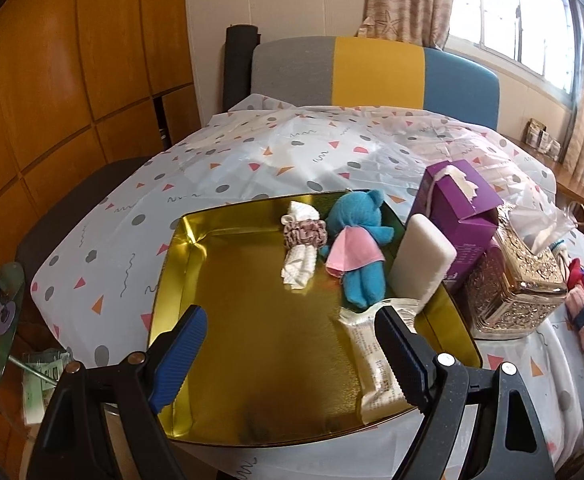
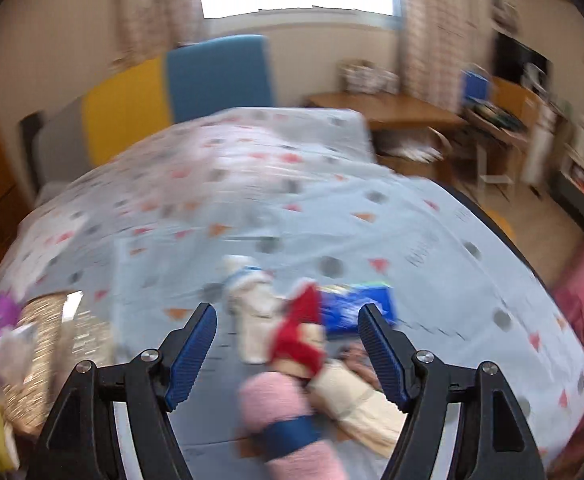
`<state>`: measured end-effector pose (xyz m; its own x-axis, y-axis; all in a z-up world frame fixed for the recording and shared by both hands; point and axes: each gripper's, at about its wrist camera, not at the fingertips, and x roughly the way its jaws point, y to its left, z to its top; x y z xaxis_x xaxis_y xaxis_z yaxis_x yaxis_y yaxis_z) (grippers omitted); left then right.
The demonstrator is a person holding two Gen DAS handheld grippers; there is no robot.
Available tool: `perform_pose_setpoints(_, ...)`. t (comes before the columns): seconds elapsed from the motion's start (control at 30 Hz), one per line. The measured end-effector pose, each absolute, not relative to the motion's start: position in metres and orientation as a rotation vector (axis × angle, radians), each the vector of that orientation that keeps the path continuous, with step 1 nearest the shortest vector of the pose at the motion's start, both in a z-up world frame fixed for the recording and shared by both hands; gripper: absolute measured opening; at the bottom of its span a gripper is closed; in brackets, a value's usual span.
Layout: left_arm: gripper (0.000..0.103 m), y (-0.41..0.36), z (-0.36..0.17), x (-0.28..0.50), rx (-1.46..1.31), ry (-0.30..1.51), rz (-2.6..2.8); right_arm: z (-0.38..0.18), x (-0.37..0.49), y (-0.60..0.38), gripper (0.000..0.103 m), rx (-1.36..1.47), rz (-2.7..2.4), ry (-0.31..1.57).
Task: Organize soft objects
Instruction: 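Move both grippers from the gold tray toward the remaining soft items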
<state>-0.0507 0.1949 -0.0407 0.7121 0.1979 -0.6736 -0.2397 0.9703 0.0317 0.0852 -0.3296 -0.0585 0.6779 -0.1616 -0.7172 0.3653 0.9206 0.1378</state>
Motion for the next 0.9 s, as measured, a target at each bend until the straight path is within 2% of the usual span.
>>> perform_pose_setpoints(0.1,0.086,0.190,-0.043,-0.048,-0.059,0.752,0.230,-0.066,0.079,-0.363,0.074,0.456,-0.350,0.781)
perform_pose_setpoints(0.43,0.086,0.159,-0.038,-0.042,-0.001,0.746,0.129,-0.084,0.078,-0.376,0.074,0.575,-0.378,0.855)
perform_pose_setpoints(0.73,0.086,0.125,-0.012,-0.031,0.006,0.692,-0.015,-0.106,0.071,-0.401,0.074,0.791,-0.359,0.893)
perform_pose_setpoints(0.9,0.086,0.089,0.009,-0.022,0.043,0.657,-0.136,-0.110,0.072,-0.400,0.074,0.808,-0.349,0.918)
